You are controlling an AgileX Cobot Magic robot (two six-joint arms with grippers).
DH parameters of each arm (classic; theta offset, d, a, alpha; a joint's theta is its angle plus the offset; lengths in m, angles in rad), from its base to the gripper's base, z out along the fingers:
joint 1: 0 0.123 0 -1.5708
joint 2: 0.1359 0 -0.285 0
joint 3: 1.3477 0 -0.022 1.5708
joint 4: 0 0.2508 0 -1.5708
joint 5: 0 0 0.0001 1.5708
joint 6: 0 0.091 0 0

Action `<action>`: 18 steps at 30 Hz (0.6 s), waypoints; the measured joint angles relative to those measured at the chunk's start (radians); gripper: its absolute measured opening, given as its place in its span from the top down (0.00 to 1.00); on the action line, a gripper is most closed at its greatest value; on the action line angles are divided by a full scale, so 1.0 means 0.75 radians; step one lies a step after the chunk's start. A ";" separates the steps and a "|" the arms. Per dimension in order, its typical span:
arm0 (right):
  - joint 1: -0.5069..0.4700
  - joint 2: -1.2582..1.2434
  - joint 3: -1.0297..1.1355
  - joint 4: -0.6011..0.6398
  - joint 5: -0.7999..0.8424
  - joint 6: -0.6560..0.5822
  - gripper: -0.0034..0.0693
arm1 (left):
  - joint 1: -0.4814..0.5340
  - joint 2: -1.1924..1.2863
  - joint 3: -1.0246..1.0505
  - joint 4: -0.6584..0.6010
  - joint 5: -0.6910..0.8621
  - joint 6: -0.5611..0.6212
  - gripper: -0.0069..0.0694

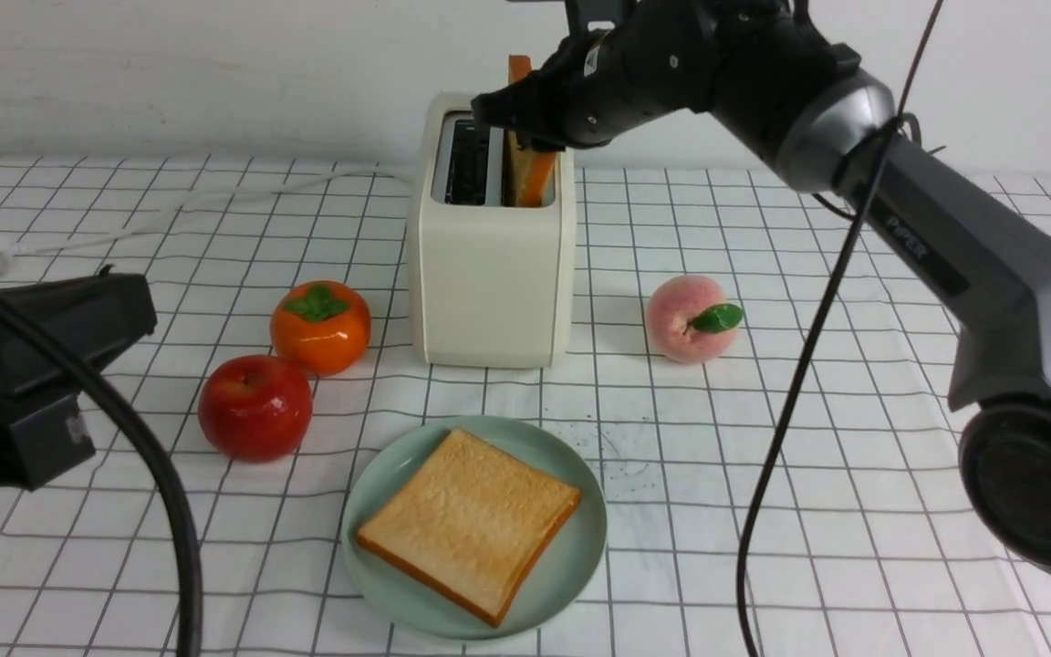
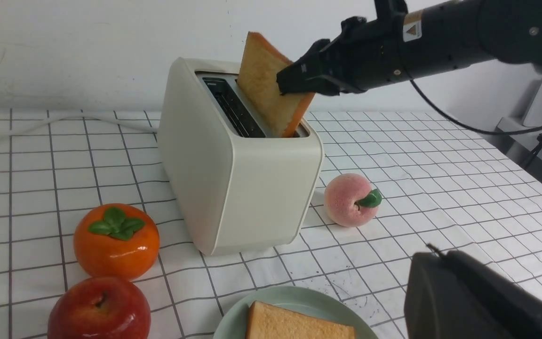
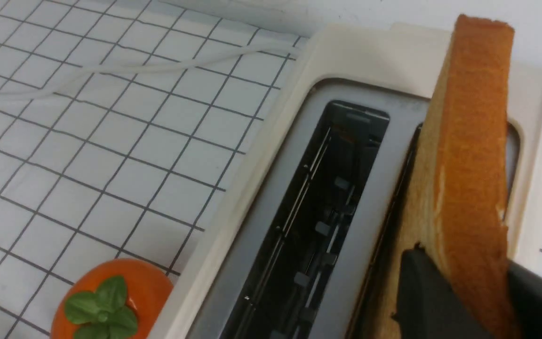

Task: Take toasted bread from bread machine on white checkered table place on plate.
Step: 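Grasp the toast slice in the toaster and pull it up out of the slot with the right gripper, then place the held slice of bread on top of the slice on the plate with the right gripper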

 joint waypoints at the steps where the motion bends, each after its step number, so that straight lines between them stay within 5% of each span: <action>1: 0.000 -0.020 0.000 0.000 0.008 0.000 0.81 | 0.000 0.000 0.000 0.000 -0.001 0.000 0.92; 8: 0.000 -0.378 -0.004 0.001 0.258 -0.081 0.81 | 0.000 0.000 0.000 0.000 -0.010 0.000 0.92; 11: 0.000 -0.562 -0.012 0.000 0.566 -0.169 0.81 | 0.000 0.000 0.000 0.000 -0.010 0.000 0.92; 18: -0.066 -0.858 0.246 -0.067 0.651 -0.231 0.81 | 0.000 -0.001 0.000 0.000 0.001 0.000 0.91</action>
